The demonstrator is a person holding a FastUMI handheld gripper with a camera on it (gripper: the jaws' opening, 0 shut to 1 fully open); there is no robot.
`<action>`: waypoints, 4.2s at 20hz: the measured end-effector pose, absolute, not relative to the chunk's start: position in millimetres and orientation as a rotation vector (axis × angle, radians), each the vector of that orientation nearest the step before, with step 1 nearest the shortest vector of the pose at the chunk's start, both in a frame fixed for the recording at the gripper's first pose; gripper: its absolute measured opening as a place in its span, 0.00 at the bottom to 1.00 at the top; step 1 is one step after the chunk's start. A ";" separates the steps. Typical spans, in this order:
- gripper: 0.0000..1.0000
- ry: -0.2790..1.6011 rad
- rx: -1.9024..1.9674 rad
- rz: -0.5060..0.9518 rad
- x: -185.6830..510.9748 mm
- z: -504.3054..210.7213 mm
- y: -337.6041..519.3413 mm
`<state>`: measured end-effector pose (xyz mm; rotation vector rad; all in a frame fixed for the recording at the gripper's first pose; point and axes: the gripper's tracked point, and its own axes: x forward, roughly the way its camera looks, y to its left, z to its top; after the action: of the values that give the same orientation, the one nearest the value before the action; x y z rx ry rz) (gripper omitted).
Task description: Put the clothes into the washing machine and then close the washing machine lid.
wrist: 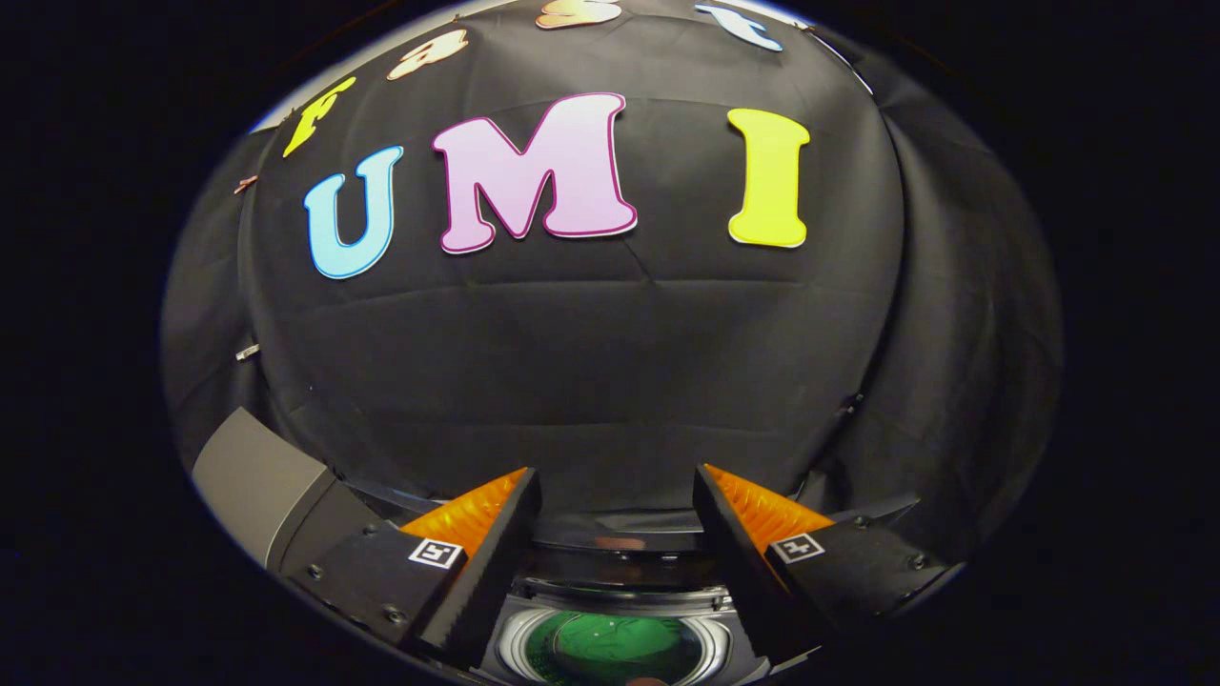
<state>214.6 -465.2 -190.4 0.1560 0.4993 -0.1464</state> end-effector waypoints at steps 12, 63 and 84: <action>1.00 0.449 0.111 -0.219 173.7 -183.8 -458.4; 0.98 -0.101 -0.044 -0.137 63.0 26.4 -335.0; 0.98 -0.060 -0.028 -0.096 50.7 19.6 -318.2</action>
<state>50.7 -318.2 19.6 -0.0285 -0.0603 -0.0961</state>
